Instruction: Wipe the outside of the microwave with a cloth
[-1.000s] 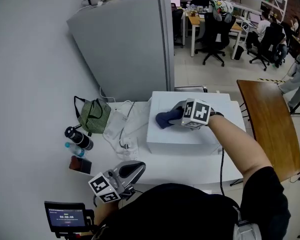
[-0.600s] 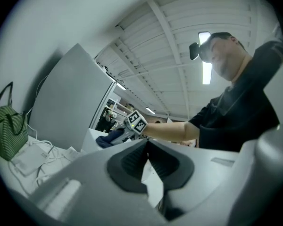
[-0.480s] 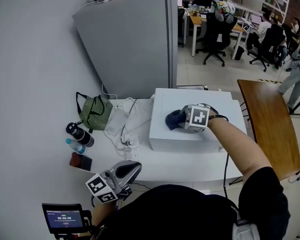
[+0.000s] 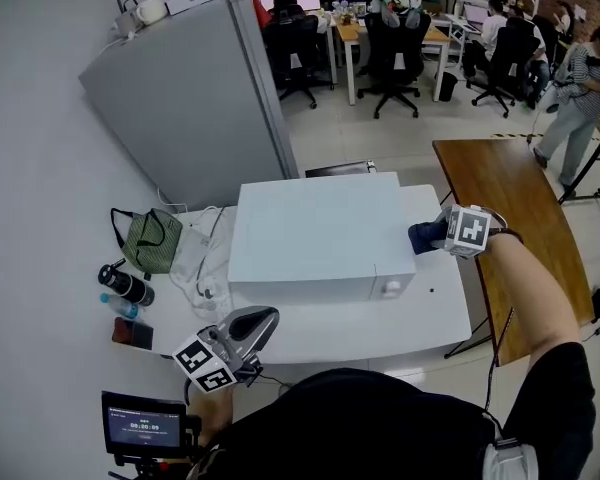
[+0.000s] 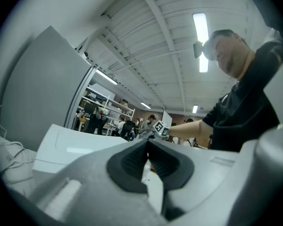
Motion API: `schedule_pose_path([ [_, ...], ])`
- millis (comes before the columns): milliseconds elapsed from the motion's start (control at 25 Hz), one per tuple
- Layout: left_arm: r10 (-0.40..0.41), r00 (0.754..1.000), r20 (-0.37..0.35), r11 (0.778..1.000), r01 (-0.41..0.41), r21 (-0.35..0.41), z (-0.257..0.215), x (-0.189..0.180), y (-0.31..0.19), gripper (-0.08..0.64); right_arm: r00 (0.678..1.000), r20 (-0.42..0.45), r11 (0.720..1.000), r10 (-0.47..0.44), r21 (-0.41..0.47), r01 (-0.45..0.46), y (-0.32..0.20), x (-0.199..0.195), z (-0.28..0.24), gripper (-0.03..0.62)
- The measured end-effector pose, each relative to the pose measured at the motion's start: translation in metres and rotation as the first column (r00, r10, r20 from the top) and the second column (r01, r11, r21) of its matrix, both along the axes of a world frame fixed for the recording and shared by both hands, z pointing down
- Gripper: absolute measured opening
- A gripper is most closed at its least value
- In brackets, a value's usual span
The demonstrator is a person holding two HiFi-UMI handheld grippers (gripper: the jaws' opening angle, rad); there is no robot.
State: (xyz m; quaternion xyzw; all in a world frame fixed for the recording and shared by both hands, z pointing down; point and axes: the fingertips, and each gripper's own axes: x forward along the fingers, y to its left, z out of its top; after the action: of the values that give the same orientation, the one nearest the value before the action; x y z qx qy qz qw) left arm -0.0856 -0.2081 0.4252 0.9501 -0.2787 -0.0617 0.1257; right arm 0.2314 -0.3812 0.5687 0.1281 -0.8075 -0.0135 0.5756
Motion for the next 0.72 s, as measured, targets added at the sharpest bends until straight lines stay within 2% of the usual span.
schedule_pose_path([
  [80, -0.034, 0.999, 0.015, 0.999, 0.034, -0.005, 0.003, -0.009, -0.006, 0.003, 0.997, 0.075, 1.0, 0.015, 0.012, -0.016, 0.0, -0.006, -0.012, 0.058],
  [160, -0.07, 0.997, 0.025, 0.997, 0.071, -0.008, 0.006, -0.027, -0.009, 0.003, 0.984, 0.18, 0.999, -0.013, 0.037, 0.007, 0.003, -0.045, -0.035, 0.058],
  [280, -0.112, 0.993, 0.023, 0.994, 0.112, -0.008, 0.009, -0.065, -0.003, 0.003, 0.94, 0.313, 0.991, -0.136, 0.06, 0.123, 0.023, -0.151, -0.065, 0.058],
  [360, -0.128, 0.992, 0.015, 0.992, 0.128, -0.007, 0.009, -0.097, 0.006, 0.003, 0.906, 0.358, 0.974, -0.226, 0.071, 0.215, 0.041, -0.238, -0.073, 0.06],
  [440, -0.14, 0.99, 0.012, 0.99, 0.14, -0.003, 0.008, -0.129, 0.018, 0.003, 0.885, 0.358, 0.954, -0.297, 0.08, 0.288, 0.054, -0.323, -0.068, 0.059],
  [560, -0.149, 0.989, 0.012, 0.989, 0.149, -0.002, 0.011, -0.174, 0.037, 0.003, 0.884, 0.328, 0.943, -0.332, 0.092, 0.32, 0.055, -0.425, -0.05, 0.058],
  [640, -0.155, 0.988, 0.009, 0.988, 0.155, -0.015, 0.015, -0.199, 0.046, 0.003, 0.9, 0.291, 0.946, -0.324, 0.104, 0.308, 0.047, -0.464, -0.037, 0.06],
  [720, -0.161, 0.987, 0.004, 0.986, 0.161, -0.029, 0.019, -0.214, 0.051, 0.003, 0.915, 0.242, 0.946, -0.323, 0.109, 0.305, 0.041, -0.477, -0.025, 0.058],
])
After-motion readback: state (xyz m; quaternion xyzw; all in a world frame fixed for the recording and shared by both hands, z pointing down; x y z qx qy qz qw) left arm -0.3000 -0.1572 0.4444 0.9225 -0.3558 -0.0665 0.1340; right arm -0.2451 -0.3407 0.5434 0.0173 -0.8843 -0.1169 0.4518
